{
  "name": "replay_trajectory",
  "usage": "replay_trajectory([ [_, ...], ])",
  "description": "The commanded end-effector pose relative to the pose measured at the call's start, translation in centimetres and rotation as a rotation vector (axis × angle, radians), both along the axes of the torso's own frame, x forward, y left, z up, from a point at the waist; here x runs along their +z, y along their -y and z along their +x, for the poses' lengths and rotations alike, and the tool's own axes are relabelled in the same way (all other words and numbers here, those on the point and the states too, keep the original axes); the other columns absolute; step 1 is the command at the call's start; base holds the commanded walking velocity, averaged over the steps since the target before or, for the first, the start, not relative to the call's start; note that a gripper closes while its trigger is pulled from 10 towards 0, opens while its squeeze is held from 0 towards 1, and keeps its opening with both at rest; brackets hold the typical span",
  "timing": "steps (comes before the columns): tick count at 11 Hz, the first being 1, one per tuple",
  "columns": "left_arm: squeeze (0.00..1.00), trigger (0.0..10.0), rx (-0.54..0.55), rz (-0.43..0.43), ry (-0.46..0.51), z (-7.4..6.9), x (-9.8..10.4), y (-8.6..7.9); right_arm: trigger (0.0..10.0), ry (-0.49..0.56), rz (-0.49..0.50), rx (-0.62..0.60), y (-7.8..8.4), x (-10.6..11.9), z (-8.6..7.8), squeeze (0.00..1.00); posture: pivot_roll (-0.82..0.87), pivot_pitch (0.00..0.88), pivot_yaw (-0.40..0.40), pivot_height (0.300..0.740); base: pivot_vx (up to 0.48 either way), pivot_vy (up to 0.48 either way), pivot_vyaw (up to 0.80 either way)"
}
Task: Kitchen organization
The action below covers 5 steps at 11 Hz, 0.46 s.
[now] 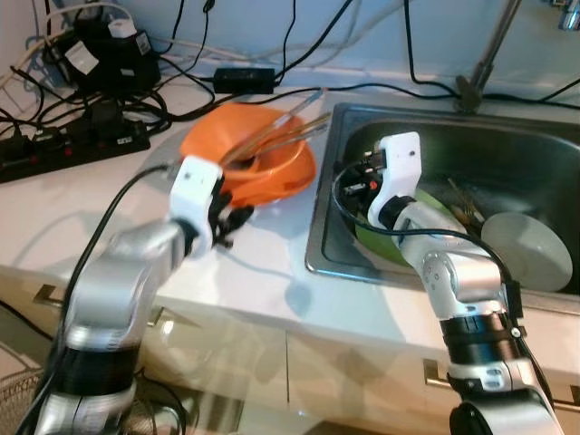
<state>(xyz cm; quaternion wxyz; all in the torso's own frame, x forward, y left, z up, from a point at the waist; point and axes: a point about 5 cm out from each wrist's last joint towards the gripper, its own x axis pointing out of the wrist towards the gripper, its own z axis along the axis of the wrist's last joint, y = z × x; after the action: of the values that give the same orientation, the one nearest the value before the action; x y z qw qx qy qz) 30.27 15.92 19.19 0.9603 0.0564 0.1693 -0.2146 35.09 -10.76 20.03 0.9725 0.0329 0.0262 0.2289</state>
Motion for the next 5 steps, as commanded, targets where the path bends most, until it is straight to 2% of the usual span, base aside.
replay_trajectory([
  [1, 0.0, 10.0, 0.033, 0.014, -0.175, -1.0, -2.9, -0.6, 10.0, 0.029, 0.002, 0.014, -0.3, 0.6, 0.2, 0.0, 0.25, 0.088, -0.008, 0.74, 0.0, 0.0, 0.0],
  [2, 0.0, 10.0, 0.059, 0.01, -0.178, -2.3, -2.3, -1.0, 10.0, 0.033, 0.003, 0.022, -0.4, 0.6, 0.4, 0.0, 0.27, 0.083, -0.016, 0.74, 0.0, 0.0, 0.0],
  [5, 0.0, 10.0, 0.113, 0.018, -0.163, -3.9, -0.9, -1.9, 10.0, 0.04, 0.004, 0.033, -0.6, 0.7, 0.9, 0.0, 0.3, 0.079, -0.031, 0.74, 0.0, 0.0, 0.0],
])
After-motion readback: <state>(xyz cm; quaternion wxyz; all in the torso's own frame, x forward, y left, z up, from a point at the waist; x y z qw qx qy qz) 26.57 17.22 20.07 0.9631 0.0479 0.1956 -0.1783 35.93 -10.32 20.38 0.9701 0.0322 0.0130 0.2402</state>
